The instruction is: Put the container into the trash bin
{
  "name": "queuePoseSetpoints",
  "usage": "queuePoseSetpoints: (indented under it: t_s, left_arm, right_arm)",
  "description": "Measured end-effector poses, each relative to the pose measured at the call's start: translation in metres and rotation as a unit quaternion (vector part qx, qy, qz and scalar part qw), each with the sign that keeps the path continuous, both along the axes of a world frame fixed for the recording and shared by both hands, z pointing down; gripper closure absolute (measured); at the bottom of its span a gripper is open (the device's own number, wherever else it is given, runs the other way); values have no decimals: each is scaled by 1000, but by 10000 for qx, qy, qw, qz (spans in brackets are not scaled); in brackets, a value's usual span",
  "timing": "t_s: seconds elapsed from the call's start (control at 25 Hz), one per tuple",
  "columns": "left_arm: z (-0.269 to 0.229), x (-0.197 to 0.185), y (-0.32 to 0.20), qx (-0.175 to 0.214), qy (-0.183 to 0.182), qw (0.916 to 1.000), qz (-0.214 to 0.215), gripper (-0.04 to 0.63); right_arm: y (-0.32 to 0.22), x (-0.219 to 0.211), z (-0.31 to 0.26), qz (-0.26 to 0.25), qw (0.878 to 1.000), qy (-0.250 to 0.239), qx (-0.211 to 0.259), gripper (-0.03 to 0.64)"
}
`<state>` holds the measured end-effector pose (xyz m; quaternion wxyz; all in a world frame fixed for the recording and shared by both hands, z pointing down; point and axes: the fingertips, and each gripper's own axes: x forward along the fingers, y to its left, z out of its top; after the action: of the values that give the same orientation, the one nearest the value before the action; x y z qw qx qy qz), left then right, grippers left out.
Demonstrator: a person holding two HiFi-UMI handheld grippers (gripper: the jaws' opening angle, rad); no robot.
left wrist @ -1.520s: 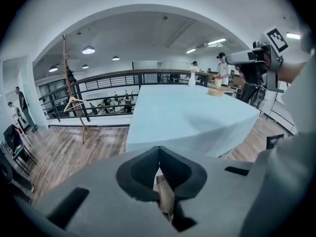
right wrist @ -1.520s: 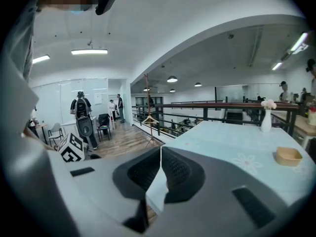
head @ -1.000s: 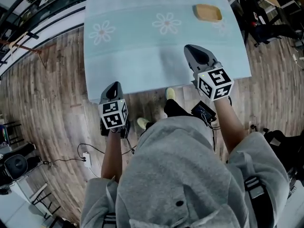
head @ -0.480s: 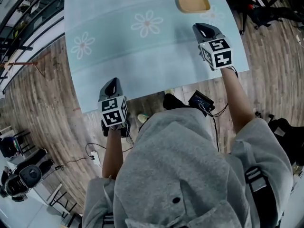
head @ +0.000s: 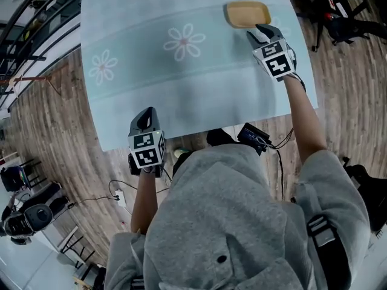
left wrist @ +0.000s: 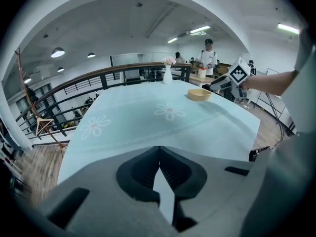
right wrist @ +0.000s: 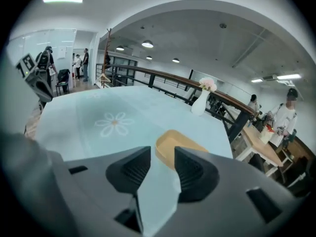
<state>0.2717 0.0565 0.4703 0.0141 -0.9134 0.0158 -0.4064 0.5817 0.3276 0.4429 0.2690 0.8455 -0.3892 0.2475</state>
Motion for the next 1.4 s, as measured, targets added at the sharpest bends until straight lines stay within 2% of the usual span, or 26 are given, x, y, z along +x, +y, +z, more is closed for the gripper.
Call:
queuePoseSetpoints:
  t_s: [0.28, 0.48, 0.56, 0.8, 0.88, 1.08, 1.4]
  left_arm:
    - [3, -1, 8, 128, -184, 9997, 79, 575]
    - [8, -3, 15, 91, -257, 9996, 102, 575]
    - [12, -3, 21, 84, -267, 9995, 140, 575]
    - [13, -7, 23, 72, -235, 9996, 117, 575]
    - [14, -11, 20, 55, -197, 9998, 68, 575]
    - [12, -23, 9, 2, -67, 10000, 27, 575]
    - [-3, -57, -13, -30, 190, 9998, -108, 575]
  right_arm:
    - [-9, 24, 45, -637, 9921, 169, -1066, 480]
    - [-13, 37, 71, -906, 9833, 81, -1576, 482]
    - [-11, 41, 82, -1038, 9769, 126, -1863, 483]
    - [-15, 30, 96, -1605, 9518, 290, -2597, 572]
    - [-20, 23, 94, -1701, 9475, 344, -2685, 575]
    - [-35, -1, 76, -1724, 9532, 312, -2465, 578]
    - [-61, -49, 58, -1888, 9502, 431, -2444, 578]
